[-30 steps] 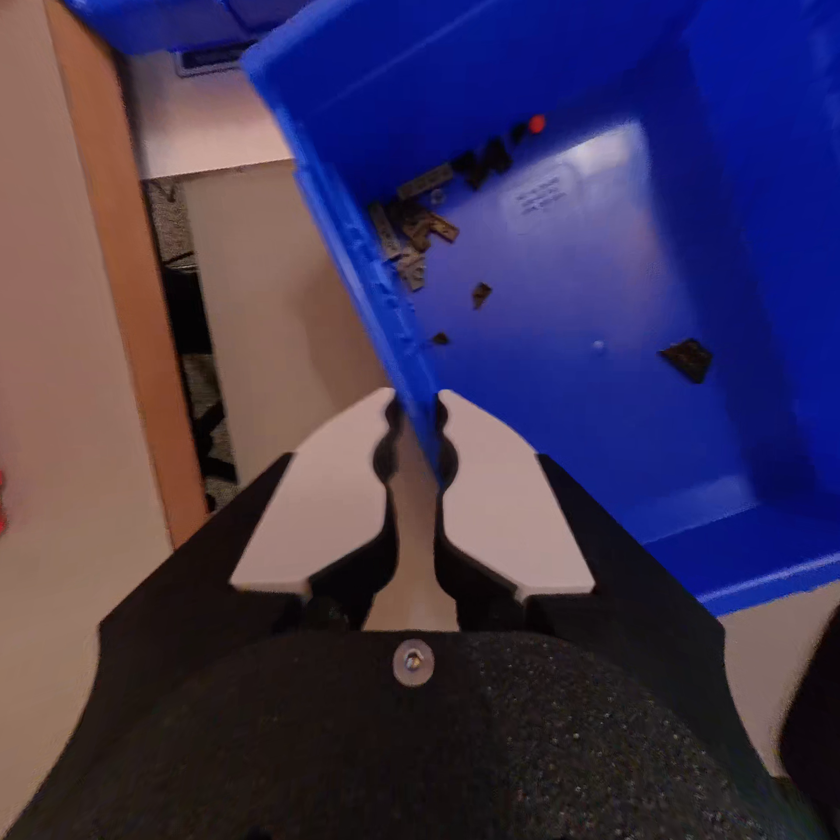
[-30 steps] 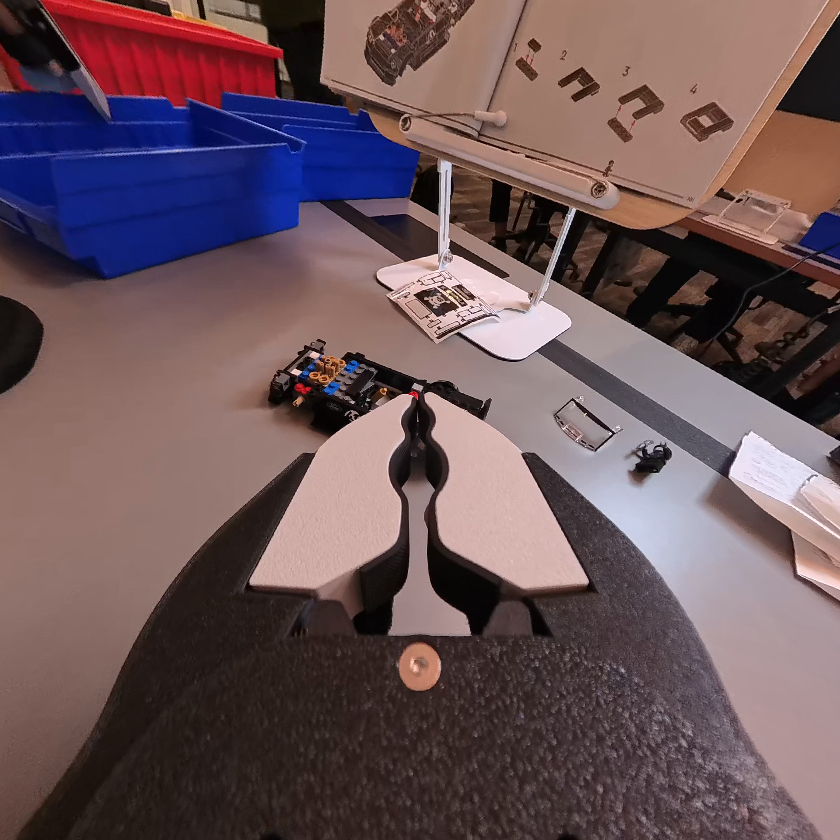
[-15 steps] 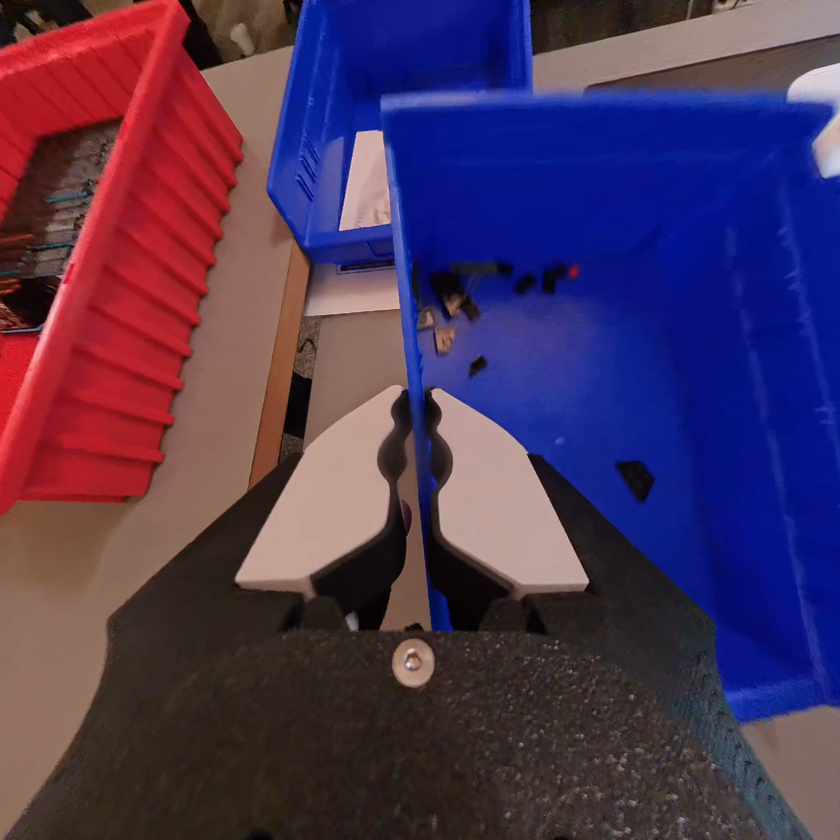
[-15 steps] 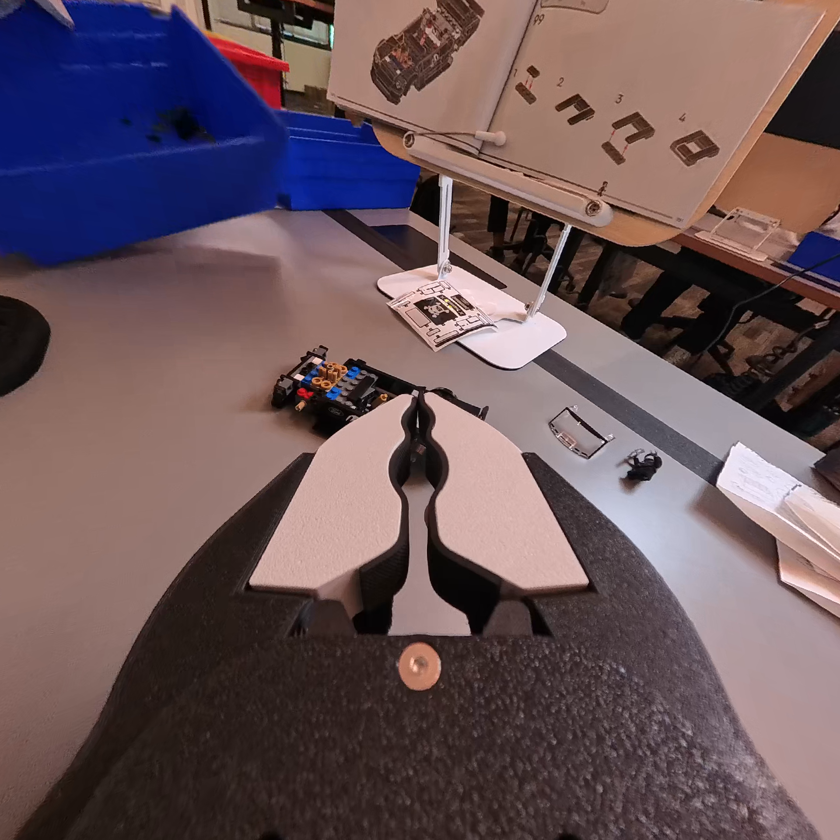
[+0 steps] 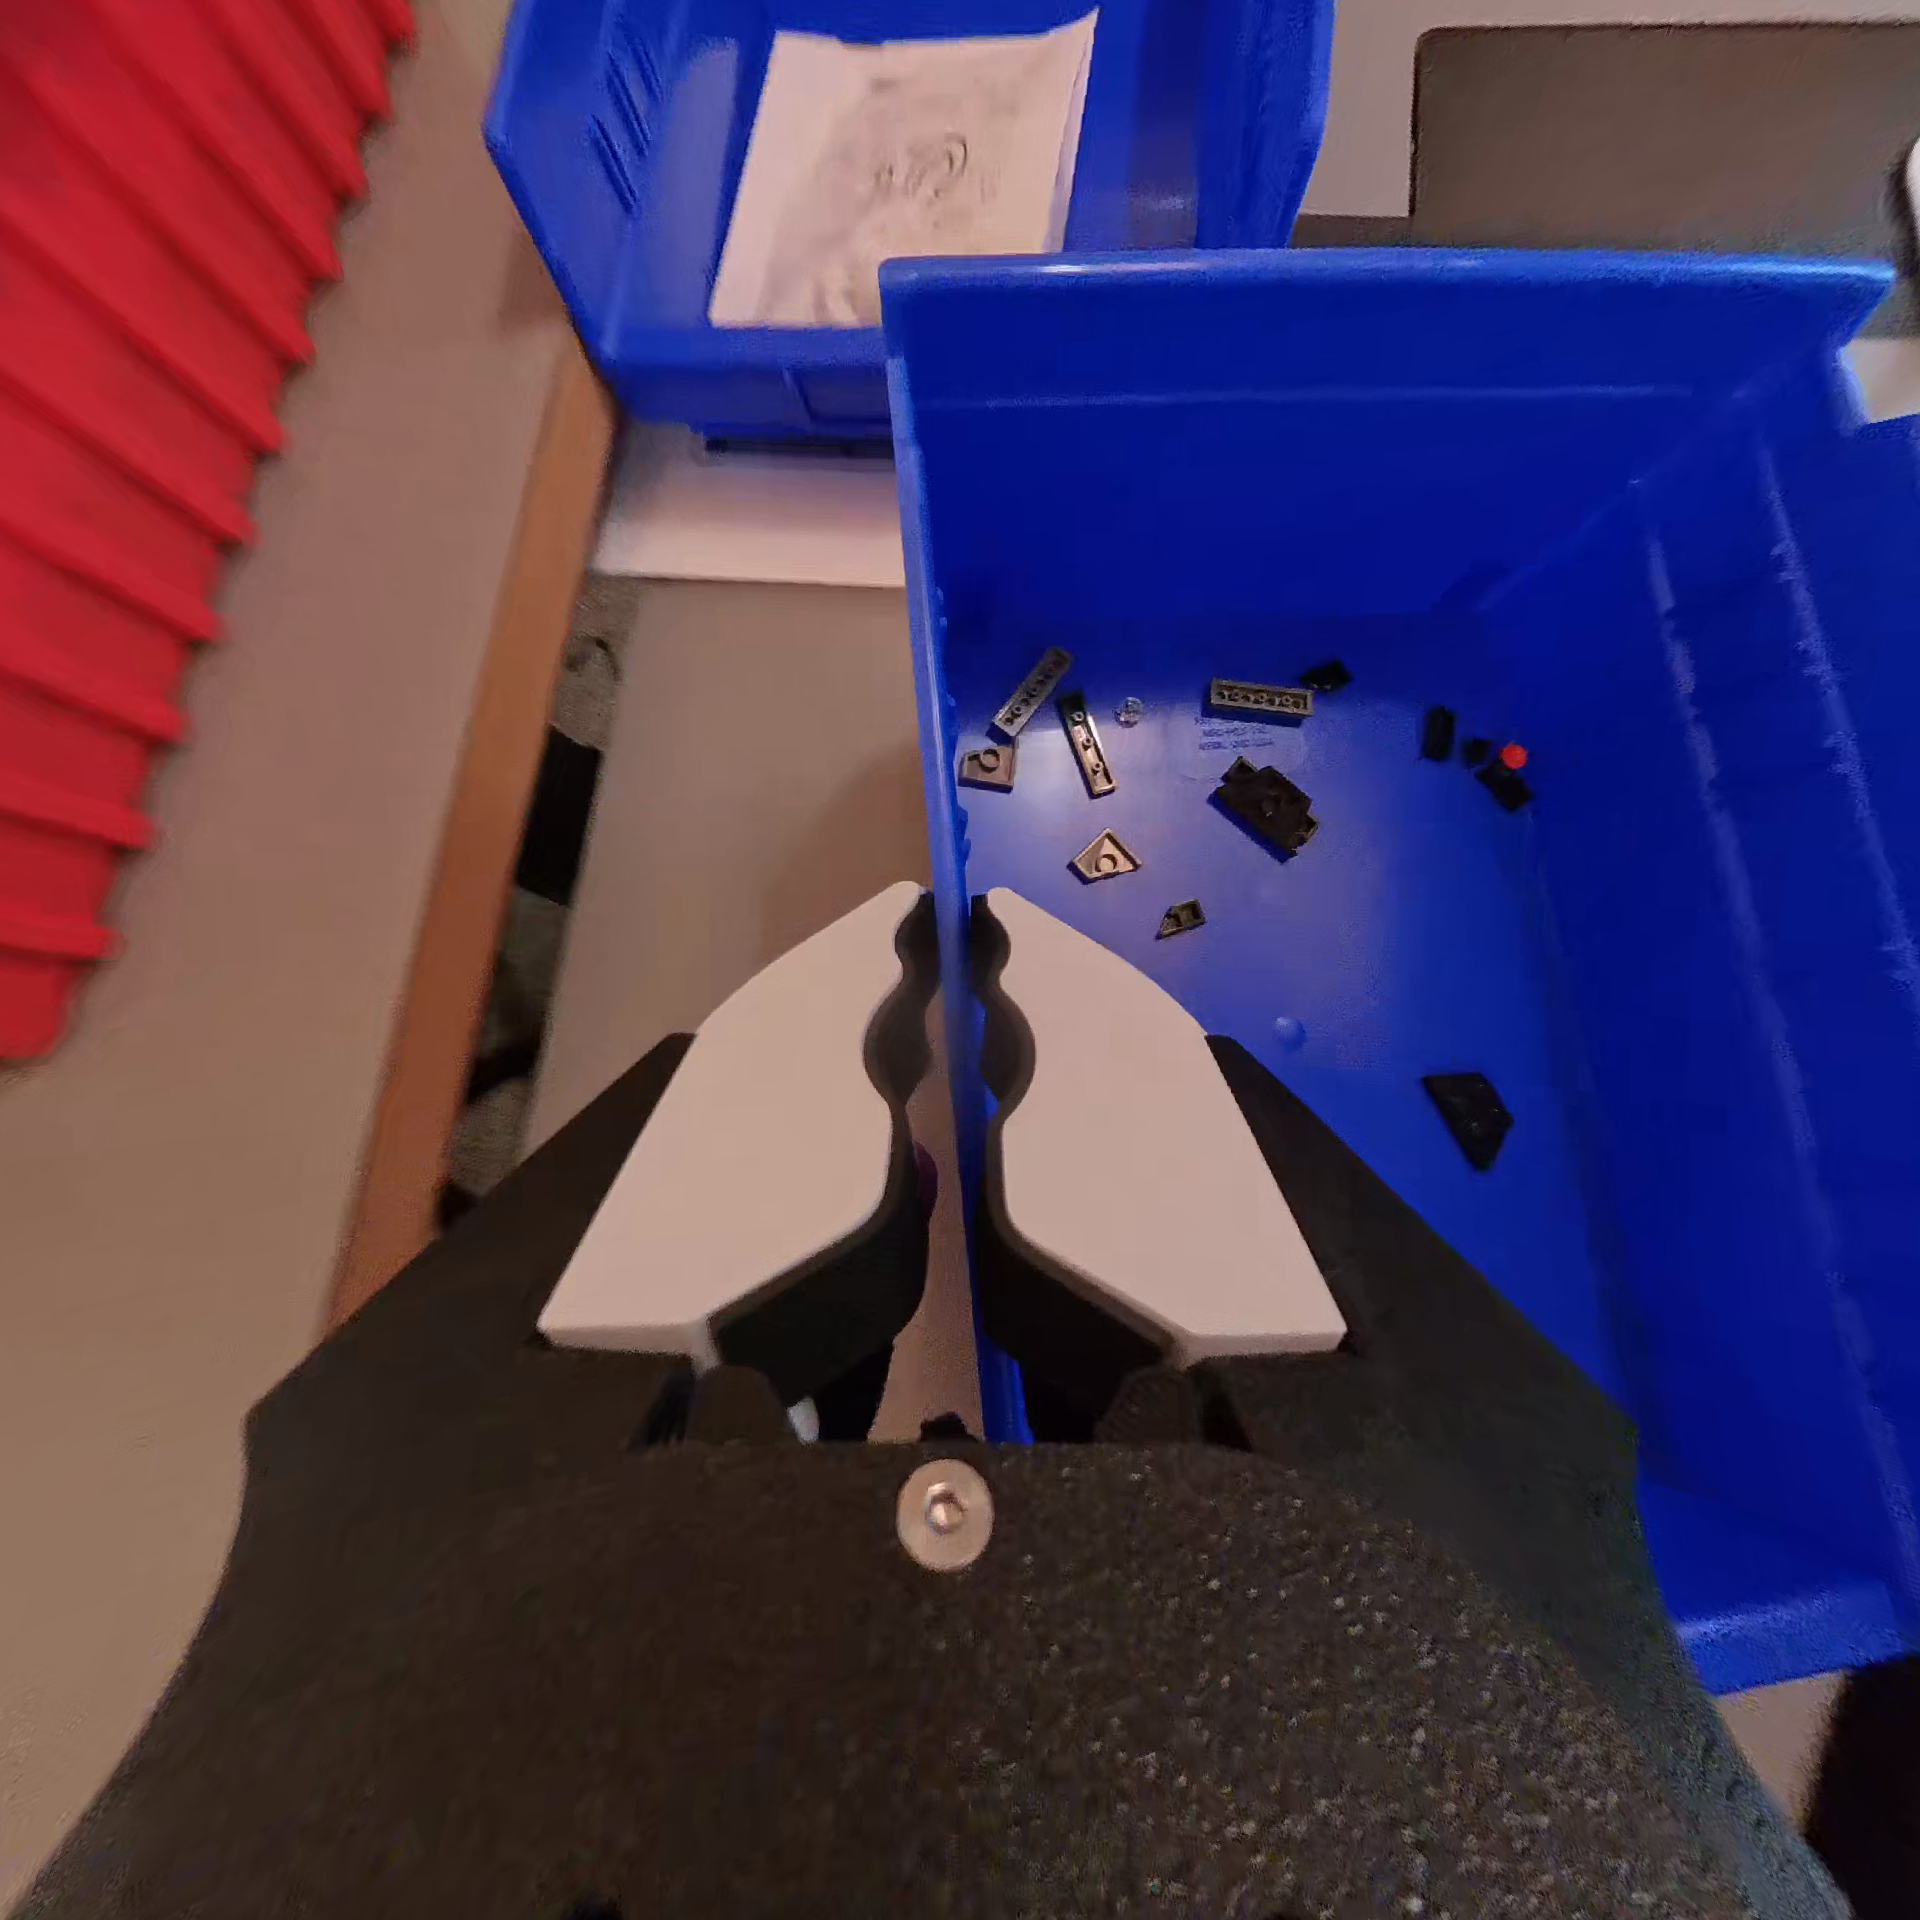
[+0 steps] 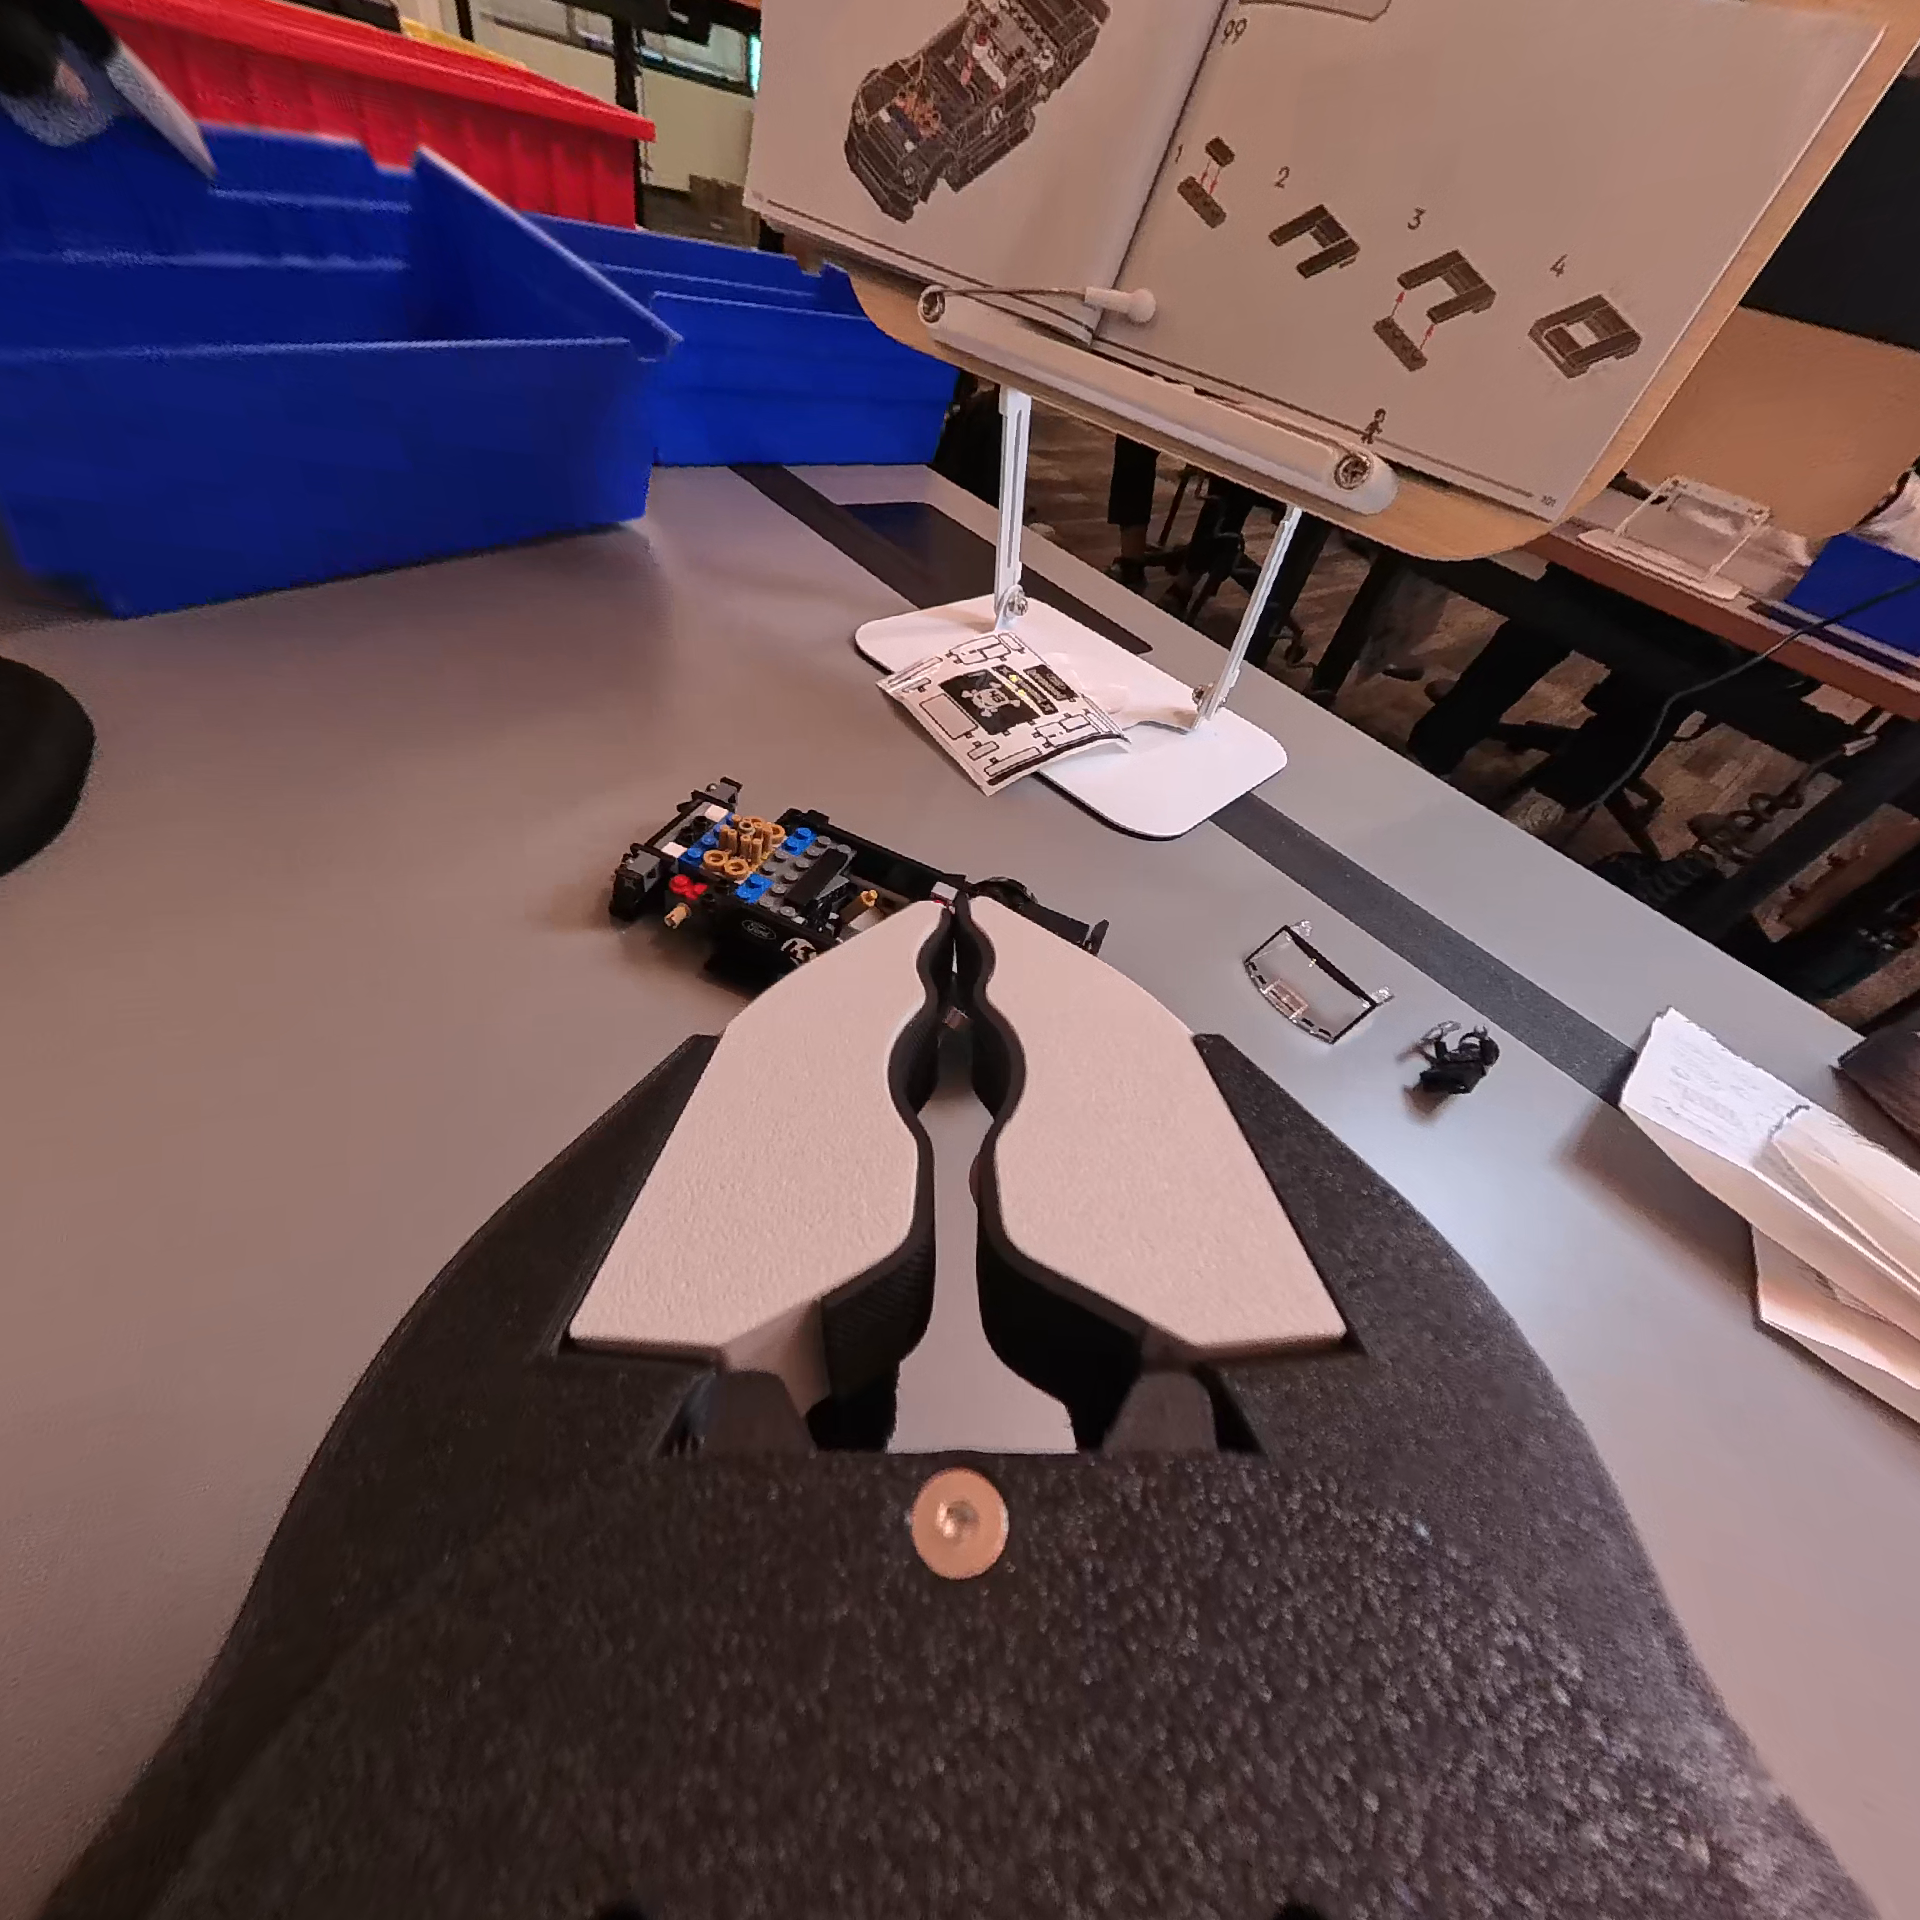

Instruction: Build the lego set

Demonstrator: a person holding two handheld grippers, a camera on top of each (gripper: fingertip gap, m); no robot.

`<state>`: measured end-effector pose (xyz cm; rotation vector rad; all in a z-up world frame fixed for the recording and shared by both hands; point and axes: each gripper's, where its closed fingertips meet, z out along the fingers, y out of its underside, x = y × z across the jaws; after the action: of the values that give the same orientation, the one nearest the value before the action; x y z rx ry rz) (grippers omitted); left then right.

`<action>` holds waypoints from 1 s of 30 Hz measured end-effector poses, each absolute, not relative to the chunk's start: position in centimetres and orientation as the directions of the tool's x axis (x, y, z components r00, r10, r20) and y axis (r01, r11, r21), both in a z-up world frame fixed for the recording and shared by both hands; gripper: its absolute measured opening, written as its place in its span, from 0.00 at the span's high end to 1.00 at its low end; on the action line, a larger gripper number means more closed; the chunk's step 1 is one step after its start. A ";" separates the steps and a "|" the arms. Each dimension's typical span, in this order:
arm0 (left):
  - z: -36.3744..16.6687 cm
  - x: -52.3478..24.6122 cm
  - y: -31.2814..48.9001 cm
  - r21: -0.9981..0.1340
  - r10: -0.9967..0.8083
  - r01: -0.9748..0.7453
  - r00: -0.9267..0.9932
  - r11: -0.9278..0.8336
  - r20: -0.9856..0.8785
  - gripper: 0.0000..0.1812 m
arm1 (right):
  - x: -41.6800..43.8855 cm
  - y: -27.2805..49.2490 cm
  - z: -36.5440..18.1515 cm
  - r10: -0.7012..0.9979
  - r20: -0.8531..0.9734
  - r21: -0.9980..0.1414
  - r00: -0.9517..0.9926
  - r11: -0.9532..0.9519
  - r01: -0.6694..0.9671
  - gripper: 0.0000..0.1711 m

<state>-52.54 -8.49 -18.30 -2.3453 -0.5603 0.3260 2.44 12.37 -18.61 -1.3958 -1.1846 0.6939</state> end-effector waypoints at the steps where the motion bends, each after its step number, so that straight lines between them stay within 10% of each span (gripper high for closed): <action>1: -19.2 -52.6 -8.6 -0.674 0.492 0.348 0.870 -0.652 -0.028 0.97 | 2.5 12.4 -18.6 0.923 0.210 -0.956 0.324 0.125 0.265 1.00; 7: -21.6 -51.6 -8.7 -0.686 0.536 0.484 0.829 -0.543 0.160 0.97 | 2.5 12.6 -18.8 0.922 0.209 -0.955 0.327 0.120 0.271 1.00; 18: -16.5 -47.0 -2.4 -0.686 0.273 0.029 0.929 -0.727 -0.251 0.81 | 2.0 12.4 -19.4 0.921 0.223 -0.947 0.320 0.126 0.295 1.00; 30: -28.4 -47.5 0.9 -0.192 0.033 0.012 0.994 -0.981 -0.105 0.78 | 2.2 13.2 -19.8 0.914 0.211 -0.948 0.346 0.105 0.301 1.00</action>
<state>-47.52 0.93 -28.40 -2.9450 -0.0338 0.1599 2.23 13.25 -19.85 -1.4389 -1.1823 0.6590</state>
